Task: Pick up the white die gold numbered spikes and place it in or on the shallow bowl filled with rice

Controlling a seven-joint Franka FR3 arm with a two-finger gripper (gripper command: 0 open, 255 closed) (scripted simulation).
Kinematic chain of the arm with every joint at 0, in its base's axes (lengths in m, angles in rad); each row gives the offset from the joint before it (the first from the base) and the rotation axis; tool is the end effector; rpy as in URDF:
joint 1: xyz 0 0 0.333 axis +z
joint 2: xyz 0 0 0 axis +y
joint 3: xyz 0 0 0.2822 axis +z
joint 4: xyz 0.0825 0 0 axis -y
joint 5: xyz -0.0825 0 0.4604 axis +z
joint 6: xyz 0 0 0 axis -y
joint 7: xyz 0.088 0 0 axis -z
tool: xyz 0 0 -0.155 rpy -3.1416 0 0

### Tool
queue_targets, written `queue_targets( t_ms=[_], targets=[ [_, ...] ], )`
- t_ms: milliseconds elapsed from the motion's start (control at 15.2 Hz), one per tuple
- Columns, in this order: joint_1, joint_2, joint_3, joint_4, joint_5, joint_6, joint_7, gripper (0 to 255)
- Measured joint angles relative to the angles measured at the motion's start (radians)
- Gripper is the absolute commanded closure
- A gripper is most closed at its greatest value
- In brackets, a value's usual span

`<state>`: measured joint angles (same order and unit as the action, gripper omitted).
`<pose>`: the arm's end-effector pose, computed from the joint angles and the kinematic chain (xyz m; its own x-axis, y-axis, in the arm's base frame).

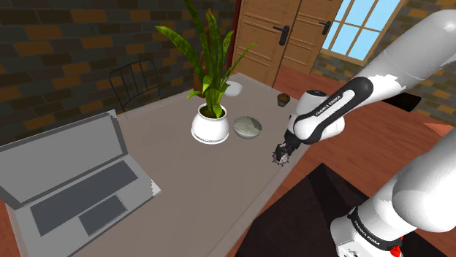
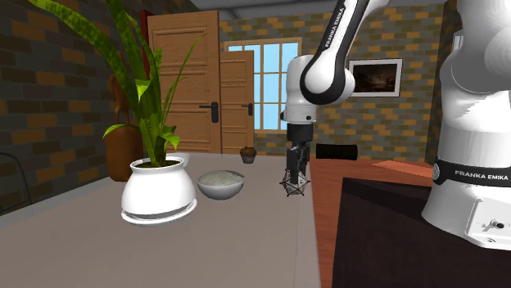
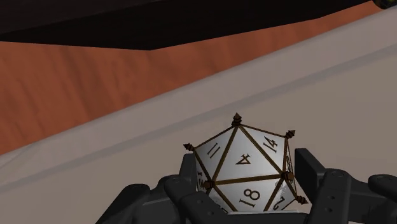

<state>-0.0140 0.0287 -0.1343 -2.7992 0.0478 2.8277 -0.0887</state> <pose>0.3943 -0.0617 0.0453 0.9945 -0.1048 0.0009 -0.1048 -0.9944 -0.0109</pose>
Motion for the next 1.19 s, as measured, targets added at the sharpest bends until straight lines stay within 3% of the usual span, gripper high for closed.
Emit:
queue_targets(
  t_ms=[924, 1188],
  targets=[
    [-0.018, -0.250, 0.002, 0.007, -0.081, -0.255, 0.061, 255],
    [-0.020, -0.270, 0.001, 0.039, -0.084, -0.307, 0.059, 255]
  ],
)
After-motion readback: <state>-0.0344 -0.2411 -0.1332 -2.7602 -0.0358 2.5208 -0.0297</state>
